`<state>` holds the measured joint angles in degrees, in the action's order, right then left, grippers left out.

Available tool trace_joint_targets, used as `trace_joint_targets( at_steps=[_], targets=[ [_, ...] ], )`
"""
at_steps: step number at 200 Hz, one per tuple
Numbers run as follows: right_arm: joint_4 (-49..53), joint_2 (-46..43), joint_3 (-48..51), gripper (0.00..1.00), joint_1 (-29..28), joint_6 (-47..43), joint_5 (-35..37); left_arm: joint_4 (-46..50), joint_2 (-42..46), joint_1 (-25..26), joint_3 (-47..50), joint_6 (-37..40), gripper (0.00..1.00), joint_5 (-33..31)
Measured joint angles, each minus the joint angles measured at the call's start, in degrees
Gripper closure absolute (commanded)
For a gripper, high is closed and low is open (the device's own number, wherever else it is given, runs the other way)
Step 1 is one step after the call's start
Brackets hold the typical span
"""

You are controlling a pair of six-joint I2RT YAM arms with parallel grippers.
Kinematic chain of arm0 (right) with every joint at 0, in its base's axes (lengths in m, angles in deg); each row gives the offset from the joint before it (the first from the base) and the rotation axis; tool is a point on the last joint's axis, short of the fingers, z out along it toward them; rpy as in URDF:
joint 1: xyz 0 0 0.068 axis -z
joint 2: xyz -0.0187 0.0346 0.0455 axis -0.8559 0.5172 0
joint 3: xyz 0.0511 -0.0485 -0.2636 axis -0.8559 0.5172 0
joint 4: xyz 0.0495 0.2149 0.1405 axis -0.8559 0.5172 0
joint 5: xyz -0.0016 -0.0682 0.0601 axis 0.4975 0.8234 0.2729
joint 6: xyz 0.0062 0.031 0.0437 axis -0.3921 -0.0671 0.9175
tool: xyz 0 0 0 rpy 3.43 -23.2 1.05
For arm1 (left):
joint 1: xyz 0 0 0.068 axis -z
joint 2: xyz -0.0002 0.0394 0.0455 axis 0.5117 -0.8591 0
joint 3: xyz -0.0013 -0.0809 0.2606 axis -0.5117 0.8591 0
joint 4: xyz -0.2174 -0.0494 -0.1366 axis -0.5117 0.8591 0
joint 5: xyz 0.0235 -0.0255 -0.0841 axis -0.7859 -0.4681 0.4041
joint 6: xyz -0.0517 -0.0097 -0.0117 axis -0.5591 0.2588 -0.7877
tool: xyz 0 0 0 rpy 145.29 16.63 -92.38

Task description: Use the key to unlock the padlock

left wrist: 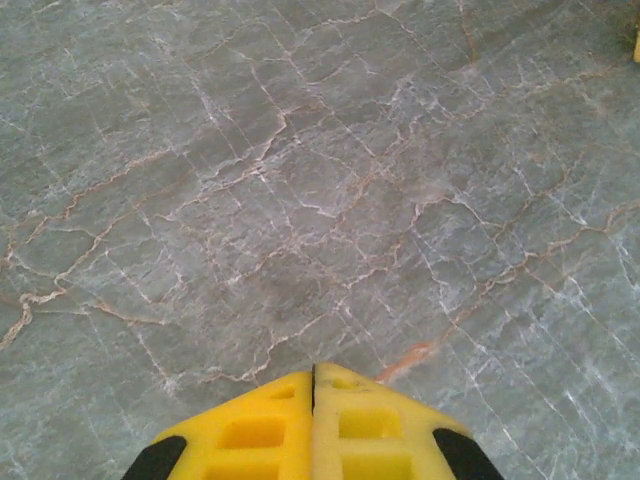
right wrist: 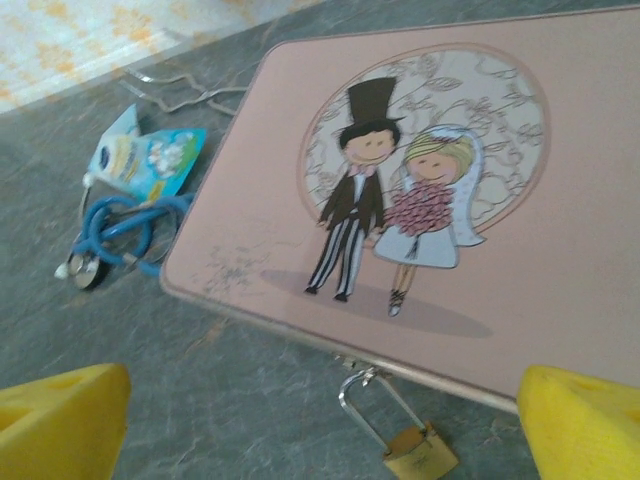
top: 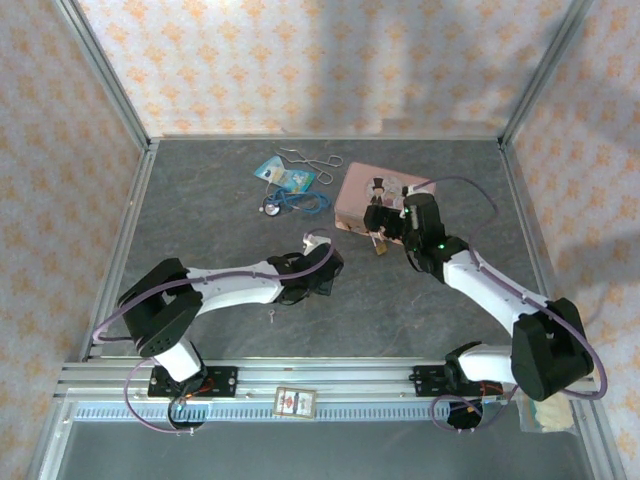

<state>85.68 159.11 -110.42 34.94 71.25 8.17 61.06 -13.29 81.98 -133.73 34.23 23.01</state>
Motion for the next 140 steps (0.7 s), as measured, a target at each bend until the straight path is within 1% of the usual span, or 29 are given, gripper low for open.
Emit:
trace_joint_targets(
  at_steps=[5,10,27,43,56,63,70,75,82,95,99,116,123,126,130,140],
  targets=[
    [0.1,-0.3,0.2,0.16,-0.2,0.3,-0.7,-0.4,0.1,-0.4,0.1,0.0,1.0,0.1],
    [0.2,-0.6,0.4,0.17,-0.5,0.2,-1.5,-1.2,0.3,-1.3,0.3,-0.2,1.0,0.3],
    [0.7,-1.0,1.0,0.22,-3.0,0.8,-3.1,-3.8,1.3,-5.2,1.4,-0.9,1.0,0.2],
    [0.8,-1.0,2.2,0.29,-7.9,2.4,-3.9,-6.1,3.0,-9.3,3.3,-2.1,1.0,-0.4],
    [0.9,-0.7,3.0,0.34,-13.0,3.9,-4.3,-7.8,5.1,-12.6,5.5,-3.2,0.95,-1.2],
    [1.0,0.1,3.0,0.36,-16.0,4.7,-4.4,-8.6,6.3,-14.3,6.8,-3.7,0.88,-1.7],
    [1.1,1.3,2.7,0.38,-19.3,5.4,-4.4,-9.4,7.6,-15.6,8.1,-4.1,0.72,-2.1],
    [1.2,2.6,2.2,0.38,-21.8,5.7,-4.2,-9.7,8.7,-16.8,9.1,-4.2,0.62,-2.4],
    [1.7,4.9,1.0,0.39,-25.4,6.1,-4.0,-10.2,10.1,-18.3,10.3,-4.7,0.54,-2.5],
    [3.0,10.1,-2.5,0.39,-31.1,6.3,-3.6,-11.0,12.9,-21.2,12.2,-4.9,0.4,-2.9],
    [3.5,11.5,-3.7,0.39,-32.5,6.3,-3.3,-11.3,13.8,-22.4,12.8,-5.6,0.38,-3.0],
    [5.3,19.1,-10.1,0.41,-38.2,5.7,-2.4,-12.1,17.9,-26.8,14.9,-5.6,0.36,-3.0],
    [6.0,22.0,-12.7,0.41,-39.9,5.2,-2.0,-12.5,19.6,-28.5,15.8,-5.6,0.36,-2.9],
    [6.2,23.0,-13.7,0.41,-40.5,5.2,-1.8,-12.8,20.4,-29.4,16.2,-5.6,0.33,-2.9],
    [6.4,24.5,-15.0,0.42,-41.2,5.0,-1.7,-13.2,21.7,-30.6,16.9,-5.6,0.32,-2.8],
    [7.5,28.1,-18.3,0.45,-42.6,4.6,-1.1,-13.7,24.2,-32.9,18.6,-6.1,0.32,-2.6]
  ],
)
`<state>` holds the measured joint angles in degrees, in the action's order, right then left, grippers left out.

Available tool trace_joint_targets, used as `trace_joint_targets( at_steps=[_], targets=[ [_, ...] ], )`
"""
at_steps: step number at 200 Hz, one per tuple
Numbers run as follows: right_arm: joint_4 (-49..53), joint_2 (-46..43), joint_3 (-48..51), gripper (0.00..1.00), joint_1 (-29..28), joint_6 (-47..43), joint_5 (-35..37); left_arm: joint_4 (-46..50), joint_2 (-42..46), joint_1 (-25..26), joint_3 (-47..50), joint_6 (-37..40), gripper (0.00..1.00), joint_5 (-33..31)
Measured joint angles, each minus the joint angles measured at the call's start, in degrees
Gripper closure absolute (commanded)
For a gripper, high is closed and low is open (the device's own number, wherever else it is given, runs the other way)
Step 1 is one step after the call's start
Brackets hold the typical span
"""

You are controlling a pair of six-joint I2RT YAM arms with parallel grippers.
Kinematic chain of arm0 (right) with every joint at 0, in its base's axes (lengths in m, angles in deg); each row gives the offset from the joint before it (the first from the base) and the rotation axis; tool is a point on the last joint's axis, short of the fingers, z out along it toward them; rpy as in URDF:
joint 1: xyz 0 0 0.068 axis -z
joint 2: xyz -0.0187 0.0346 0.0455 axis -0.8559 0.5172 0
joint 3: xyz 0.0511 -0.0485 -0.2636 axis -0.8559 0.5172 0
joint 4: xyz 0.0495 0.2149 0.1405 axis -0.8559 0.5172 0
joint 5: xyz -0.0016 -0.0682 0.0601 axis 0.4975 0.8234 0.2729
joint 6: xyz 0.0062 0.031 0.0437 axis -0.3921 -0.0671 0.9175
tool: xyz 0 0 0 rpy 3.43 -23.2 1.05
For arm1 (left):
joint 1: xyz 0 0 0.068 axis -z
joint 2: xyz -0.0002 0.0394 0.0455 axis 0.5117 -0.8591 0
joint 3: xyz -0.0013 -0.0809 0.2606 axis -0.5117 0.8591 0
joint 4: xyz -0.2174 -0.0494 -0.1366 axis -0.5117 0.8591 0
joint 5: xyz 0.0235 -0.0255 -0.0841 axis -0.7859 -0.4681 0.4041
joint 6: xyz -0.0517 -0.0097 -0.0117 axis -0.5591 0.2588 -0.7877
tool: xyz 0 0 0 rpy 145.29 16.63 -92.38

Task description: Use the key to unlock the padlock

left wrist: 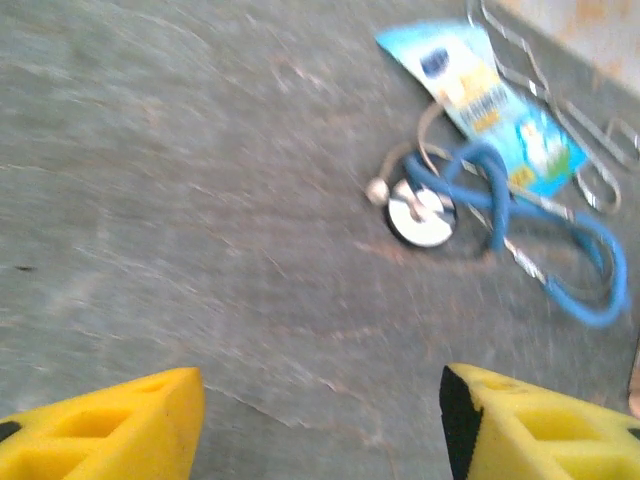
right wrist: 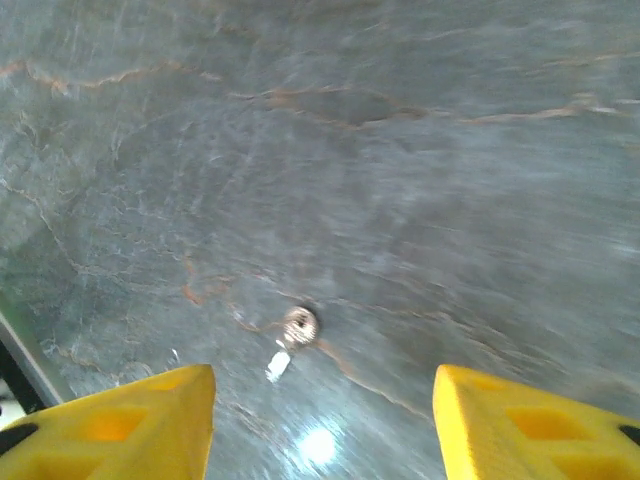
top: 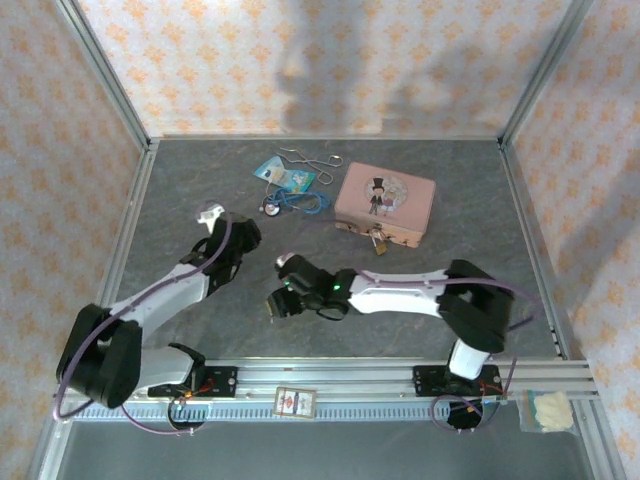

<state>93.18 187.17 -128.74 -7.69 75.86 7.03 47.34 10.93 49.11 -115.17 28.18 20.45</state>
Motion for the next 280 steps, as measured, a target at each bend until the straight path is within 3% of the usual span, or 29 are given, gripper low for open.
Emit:
trace_joint_targets(
  at_steps=[48,83,101,113,173,192,209,249,280],
  targets=[
    [6.7,12.8,-11.6,0.58,-2.8,0.2,3.5,-1.4,9.0,-5.0,6.5,0.0,0.32,0.6],
    [10.4,15.3,-14.6,0.64,-3.4,2.2,6.3,-2.2,10.8,-5.6,9.5,-0.3,0.31,1.1],
    [11.8,16.5,-15.9,0.75,-3.7,3.4,7.8,-2.3,10.8,-5.6,10.0,-0.6,0.31,1.6],
    [12.7,16.6,-16.2,0.8,-3.7,4.5,8.9,-2.5,10.8,-5.6,10.1,-0.7,0.31,2.0],
    [13.4,16.7,-16.3,0.79,-4.4,7.4,11.3,-2.9,12.7,-5.6,10.1,-1.3,0.31,2.4],
    [13.4,16.7,-16.2,0.86,-4.5,8.0,11.6,-3.1,13.4,-5.6,10.1,-1.6,0.31,2.5],
    [13.6,16.5,-15.9,1.0,-4.5,8.2,12.4,-3.3,13.6,-5.6,10.1,-1.7,0.31,2.8],
    [12.4,14.8,-13.6,1.0,-4.0,9.5,11.1,-4.0,13.6,-5.6,10.3,-1.7,0.32,5.4],
    [10.6,9.8,-8.0,1.0,-0.2,10.3,6.7,-5.4,13.6,-5.6,10.3,-1.6,0.32,8.8]
  ],
)
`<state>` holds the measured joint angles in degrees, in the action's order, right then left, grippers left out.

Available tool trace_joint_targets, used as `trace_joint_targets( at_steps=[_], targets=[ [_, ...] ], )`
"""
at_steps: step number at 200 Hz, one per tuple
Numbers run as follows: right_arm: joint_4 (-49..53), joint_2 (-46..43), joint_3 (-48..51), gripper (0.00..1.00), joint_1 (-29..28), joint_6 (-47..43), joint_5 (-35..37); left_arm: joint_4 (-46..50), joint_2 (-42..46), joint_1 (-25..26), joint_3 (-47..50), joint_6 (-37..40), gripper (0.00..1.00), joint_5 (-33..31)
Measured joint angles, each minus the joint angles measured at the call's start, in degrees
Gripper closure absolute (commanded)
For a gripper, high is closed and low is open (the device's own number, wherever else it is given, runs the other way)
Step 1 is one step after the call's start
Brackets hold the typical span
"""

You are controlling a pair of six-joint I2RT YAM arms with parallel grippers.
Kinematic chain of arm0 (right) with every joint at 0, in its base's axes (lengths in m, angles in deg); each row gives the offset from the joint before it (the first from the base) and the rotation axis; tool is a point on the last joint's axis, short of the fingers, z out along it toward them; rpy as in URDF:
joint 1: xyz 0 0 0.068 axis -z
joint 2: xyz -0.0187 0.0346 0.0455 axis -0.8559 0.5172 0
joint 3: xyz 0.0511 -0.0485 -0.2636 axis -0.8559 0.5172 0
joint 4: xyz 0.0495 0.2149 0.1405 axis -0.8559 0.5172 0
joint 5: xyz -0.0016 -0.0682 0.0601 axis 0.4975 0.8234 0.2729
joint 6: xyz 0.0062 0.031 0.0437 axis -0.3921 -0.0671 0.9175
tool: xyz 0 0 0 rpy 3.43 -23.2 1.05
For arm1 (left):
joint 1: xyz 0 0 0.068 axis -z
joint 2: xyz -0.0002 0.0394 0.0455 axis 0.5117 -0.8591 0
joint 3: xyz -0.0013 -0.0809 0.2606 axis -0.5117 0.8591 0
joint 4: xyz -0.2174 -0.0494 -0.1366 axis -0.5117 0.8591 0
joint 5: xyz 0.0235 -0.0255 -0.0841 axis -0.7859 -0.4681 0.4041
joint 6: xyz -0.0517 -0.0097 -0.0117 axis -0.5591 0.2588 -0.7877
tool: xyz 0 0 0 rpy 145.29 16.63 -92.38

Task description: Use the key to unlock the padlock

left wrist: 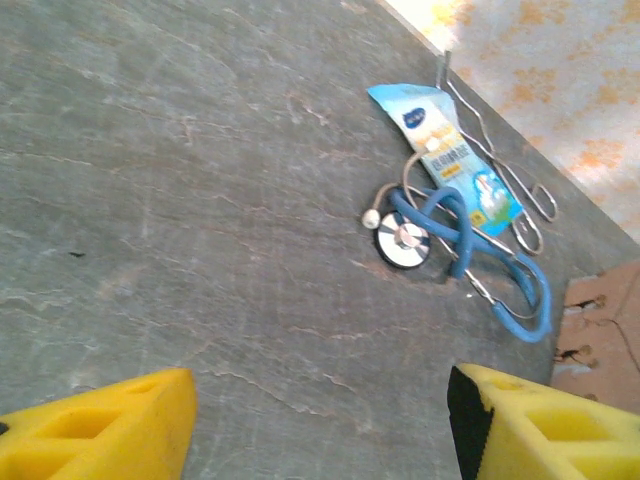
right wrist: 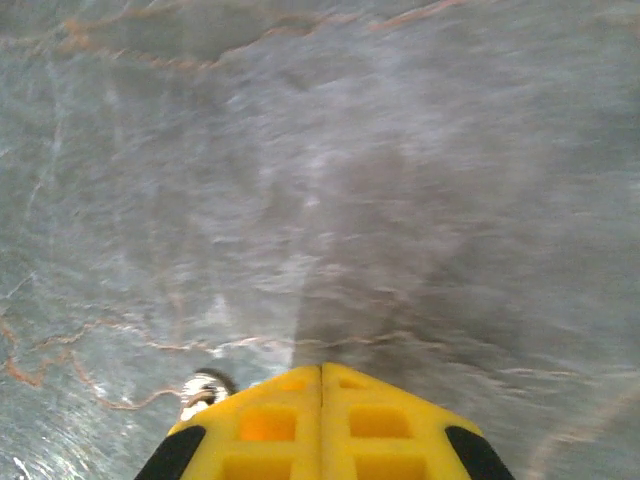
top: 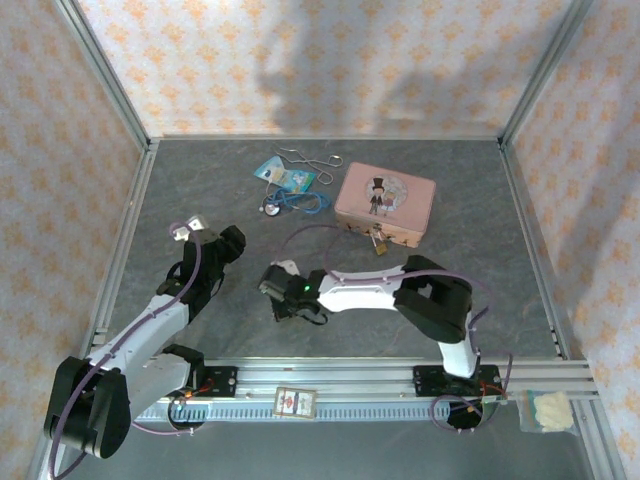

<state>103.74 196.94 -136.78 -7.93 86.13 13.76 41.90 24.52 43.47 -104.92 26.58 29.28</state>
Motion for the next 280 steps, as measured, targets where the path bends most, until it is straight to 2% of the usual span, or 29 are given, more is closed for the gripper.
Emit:
trace_joint_targets(
  at_steps=[19,38,63,111,250,280],
  targets=[
    [-0.6,-2.4,0.3,0.83,2.2,-0.9,-1.2,-0.5,0.2,0.0,0.0,0.0,0.32,1.2],
    [-1.6,-3.5,0.0,0.64,1.8,-2.0,-2.3,-0.7,0.7,0.0,0.0,-0.1,0.32,1.5],
    [-0.7,-2.8,-1.3,0.6,-0.7,-2.8,-3.0,-0.9,1.0,0.0,0.0,-0.1,0.32,1.5],
    [3.3,3.7,-8.9,0.65,-6.8,-2.7,-1.4,-0.9,3.0,0.0,0.0,-0.2,0.31,0.8],
    [8.2,8.0,-11.0,0.71,-6.1,0.0,6.7,-0.8,4.8,0.0,1.6,-1.6,0.31,-0.7],
    [8.9,8.2,-11.2,0.89,-5.7,0.0,7.0,-0.8,5.3,0.0,1.8,-1.6,0.31,-0.7]
  ],
)
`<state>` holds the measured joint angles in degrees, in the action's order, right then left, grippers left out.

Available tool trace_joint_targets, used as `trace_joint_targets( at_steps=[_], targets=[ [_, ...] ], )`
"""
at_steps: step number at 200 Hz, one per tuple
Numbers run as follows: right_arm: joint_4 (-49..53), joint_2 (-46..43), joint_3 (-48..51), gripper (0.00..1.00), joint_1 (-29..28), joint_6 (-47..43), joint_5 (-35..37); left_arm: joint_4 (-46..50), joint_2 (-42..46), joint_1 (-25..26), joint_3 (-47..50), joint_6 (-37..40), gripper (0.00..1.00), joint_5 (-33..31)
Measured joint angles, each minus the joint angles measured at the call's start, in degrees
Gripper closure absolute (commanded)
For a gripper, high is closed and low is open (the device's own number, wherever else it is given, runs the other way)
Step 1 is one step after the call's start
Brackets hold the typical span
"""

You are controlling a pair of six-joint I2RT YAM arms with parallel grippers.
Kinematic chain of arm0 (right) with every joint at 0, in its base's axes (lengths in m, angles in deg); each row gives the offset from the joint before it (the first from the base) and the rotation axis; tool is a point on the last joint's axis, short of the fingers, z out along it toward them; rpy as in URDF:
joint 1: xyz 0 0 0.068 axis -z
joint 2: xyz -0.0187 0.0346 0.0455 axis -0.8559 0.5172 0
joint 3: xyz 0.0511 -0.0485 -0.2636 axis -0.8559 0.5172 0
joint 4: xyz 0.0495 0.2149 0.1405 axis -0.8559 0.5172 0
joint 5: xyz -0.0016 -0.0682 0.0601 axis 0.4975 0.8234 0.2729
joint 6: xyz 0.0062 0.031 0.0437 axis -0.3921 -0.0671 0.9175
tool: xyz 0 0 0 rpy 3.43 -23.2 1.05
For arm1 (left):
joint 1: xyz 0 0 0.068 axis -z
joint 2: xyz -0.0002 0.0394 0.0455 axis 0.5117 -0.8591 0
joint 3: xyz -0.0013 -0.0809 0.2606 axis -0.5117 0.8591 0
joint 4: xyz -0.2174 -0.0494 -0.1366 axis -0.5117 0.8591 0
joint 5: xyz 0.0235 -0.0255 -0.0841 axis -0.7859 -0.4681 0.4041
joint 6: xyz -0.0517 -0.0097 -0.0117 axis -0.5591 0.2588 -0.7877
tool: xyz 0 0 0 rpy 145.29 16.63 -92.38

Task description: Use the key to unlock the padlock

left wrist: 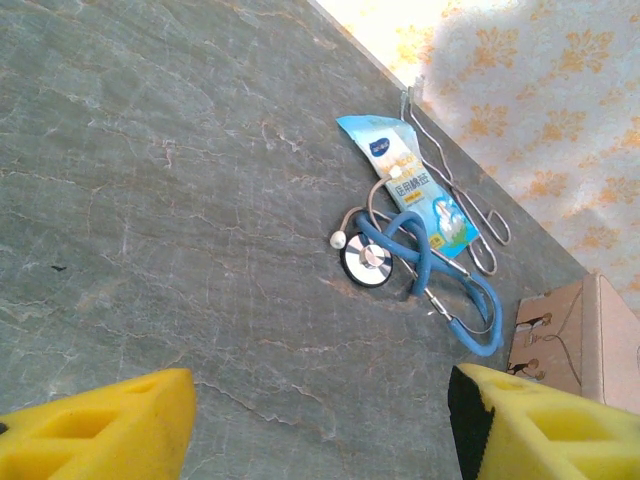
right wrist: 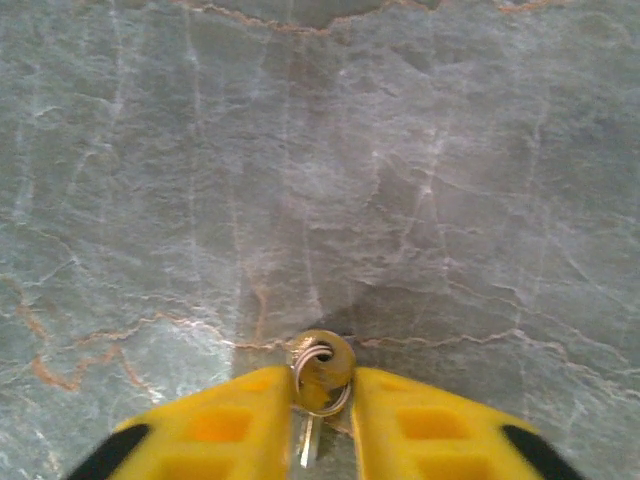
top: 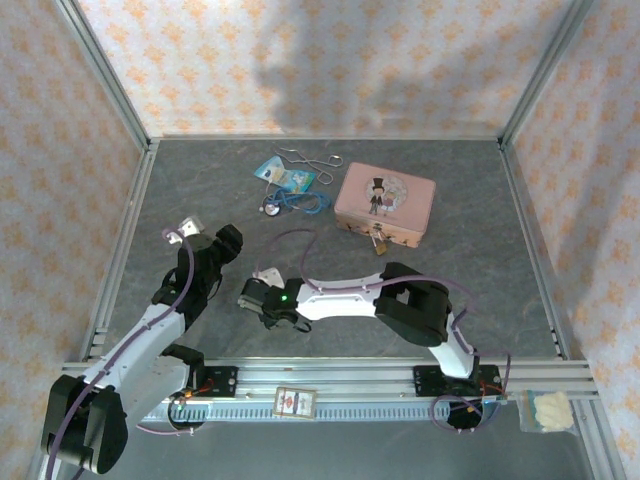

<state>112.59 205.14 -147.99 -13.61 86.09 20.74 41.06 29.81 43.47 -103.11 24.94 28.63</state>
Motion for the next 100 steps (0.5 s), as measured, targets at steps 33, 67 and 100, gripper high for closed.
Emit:
trace_joint_targets(
  at_steps=[33,67,100],
  targets=[
    [-0.8,0.0,-0.2,1.0,1.1,0.2,0.0,0.0,0.3,0.0,0.1,0.0,0.31,0.0],
    [-7.4,-2.5,4.6,1.0,3.9,0.0,-2.4,-1.1,0.3,0.0,1.2,0.2,0.33,1.7],
    [-14.8,-11.8,15.4,1.0,10.9,0.1,-8.0,-5.9,0.3,0.0,2.9,0.3,0.35,7.7]
  ],
)
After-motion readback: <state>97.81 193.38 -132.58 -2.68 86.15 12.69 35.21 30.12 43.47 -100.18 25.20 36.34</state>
